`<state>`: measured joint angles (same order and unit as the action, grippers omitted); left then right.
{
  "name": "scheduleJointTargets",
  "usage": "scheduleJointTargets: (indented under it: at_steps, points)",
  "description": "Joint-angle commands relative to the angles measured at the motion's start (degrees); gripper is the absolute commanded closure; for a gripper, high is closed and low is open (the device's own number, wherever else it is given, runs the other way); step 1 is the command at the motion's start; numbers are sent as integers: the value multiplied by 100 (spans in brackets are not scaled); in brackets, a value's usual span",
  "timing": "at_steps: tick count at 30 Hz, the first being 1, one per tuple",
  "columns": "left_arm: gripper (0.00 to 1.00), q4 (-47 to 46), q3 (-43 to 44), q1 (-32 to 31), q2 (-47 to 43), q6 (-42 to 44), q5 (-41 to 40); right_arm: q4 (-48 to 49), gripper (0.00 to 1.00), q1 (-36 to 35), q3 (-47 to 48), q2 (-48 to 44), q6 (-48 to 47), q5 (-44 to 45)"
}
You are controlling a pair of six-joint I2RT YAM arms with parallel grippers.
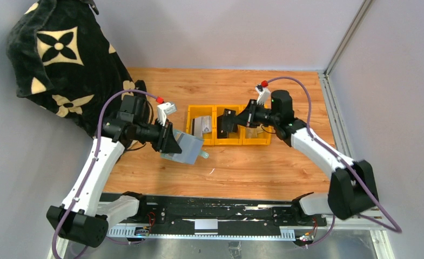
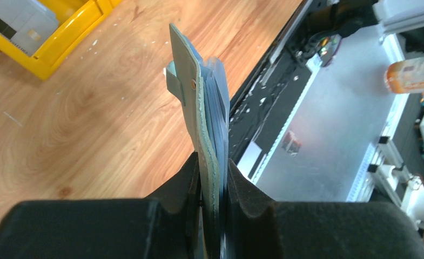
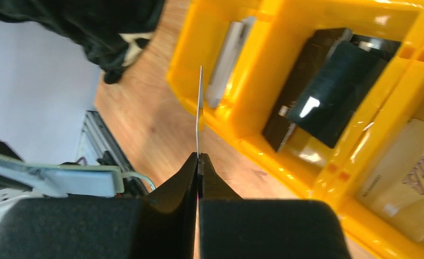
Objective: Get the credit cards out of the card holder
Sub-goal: Place the credit card in the storage box.
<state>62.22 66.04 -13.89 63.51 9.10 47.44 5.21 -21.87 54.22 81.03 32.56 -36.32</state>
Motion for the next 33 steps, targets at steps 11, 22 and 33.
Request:
scheduleJointTargets:
  at_steps: [11, 22, 33]
  points:
    - [97, -60, -83, -1038, 2397, 2100, -2318, -1509, 95, -64, 1843, 2201, -1089, 1196]
    - [53, -1003, -393, -1463, 2518, 2555, -3919, -1873, 44, -247, 1985, 1321, -1354, 2102]
    - [16, -749, -436, -1608, 1542, 2736, -3623, -1899, 26, -248, 620, -858, -1671, 3253]
